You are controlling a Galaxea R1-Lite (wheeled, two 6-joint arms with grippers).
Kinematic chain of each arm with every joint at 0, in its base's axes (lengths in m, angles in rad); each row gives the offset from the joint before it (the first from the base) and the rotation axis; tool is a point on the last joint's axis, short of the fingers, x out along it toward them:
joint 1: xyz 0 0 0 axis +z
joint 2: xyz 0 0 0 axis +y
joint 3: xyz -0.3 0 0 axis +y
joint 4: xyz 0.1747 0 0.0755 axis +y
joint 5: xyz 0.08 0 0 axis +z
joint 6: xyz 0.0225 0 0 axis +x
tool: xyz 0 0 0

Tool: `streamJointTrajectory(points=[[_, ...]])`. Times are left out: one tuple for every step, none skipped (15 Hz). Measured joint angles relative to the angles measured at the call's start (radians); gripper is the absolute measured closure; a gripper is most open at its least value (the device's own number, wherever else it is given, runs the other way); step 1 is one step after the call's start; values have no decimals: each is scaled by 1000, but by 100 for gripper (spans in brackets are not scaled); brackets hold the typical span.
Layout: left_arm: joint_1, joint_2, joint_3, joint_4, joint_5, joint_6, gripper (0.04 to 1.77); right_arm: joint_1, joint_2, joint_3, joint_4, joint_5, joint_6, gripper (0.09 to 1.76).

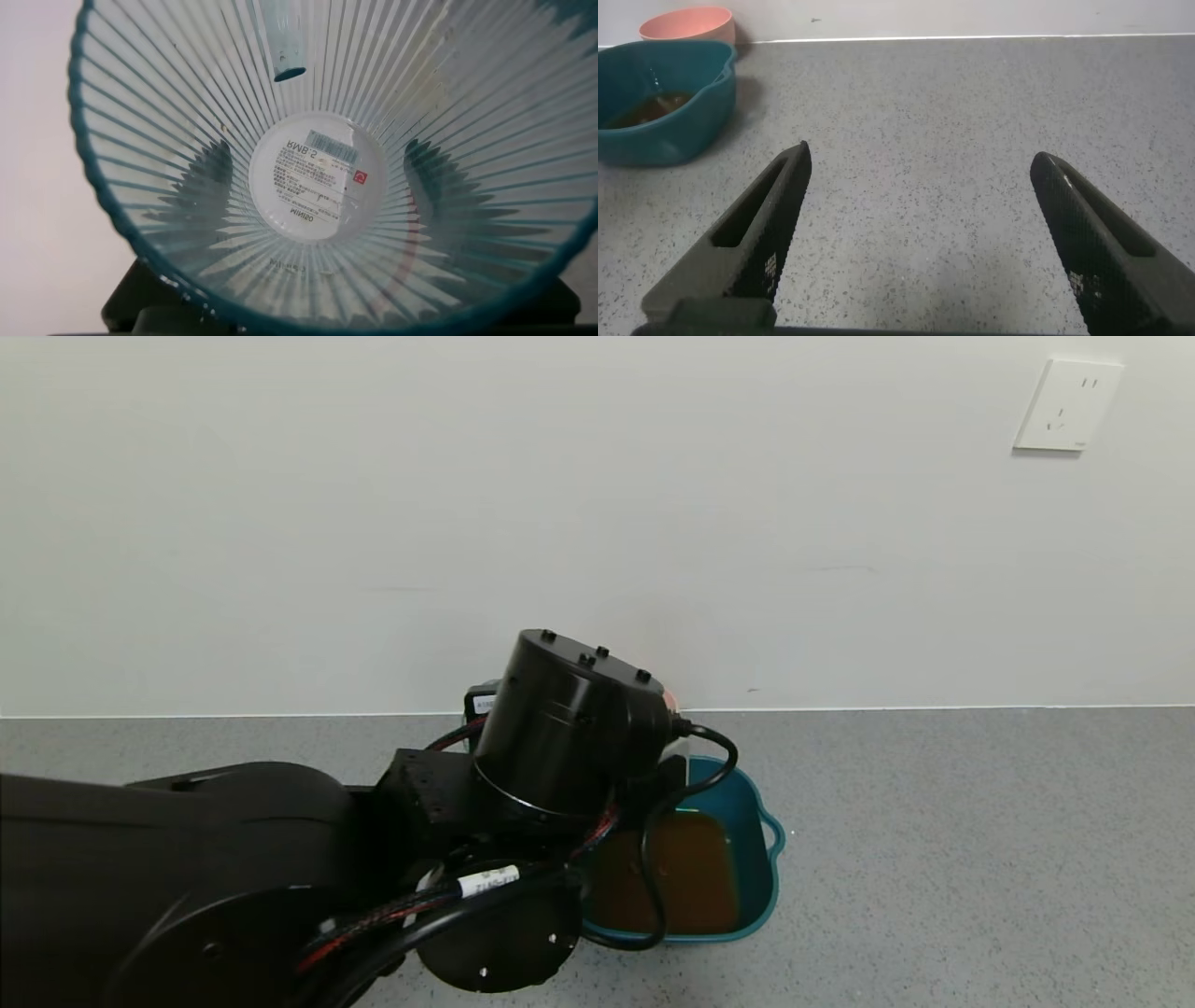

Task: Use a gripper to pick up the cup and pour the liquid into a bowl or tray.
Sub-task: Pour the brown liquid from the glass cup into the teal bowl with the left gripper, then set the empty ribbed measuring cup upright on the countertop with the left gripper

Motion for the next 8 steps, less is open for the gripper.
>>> streamJointTrajectory(points=[[5, -18, 14, -3, 1, -67, 58, 0, 0, 0, 0, 0, 0, 14], [12, -40, 28, -1, 3, -142, 58, 0, 0, 0, 0, 0, 0, 14], [21, -61, 42, 2, 5, -185, 58, 0, 0, 0, 0, 0, 0, 14], [37, -90, 62, 0, 4, -212, 58, 0, 0, 0, 0, 0, -1, 14], [56, -121, 86, -2, 0, -233, 58, 0, 0, 0, 0, 0, 0, 14], [78, -154, 111, -5, -5, -259, 58, 0, 0, 0, 0, 0, -1, 14], [105, -189, 141, -6, -19, -322, 58, 0, 0, 0, 0, 0, 0, 14], [134, -221, 169, -6, -44, -399, 58, 0, 0, 0, 0, 0, 0, 14]])
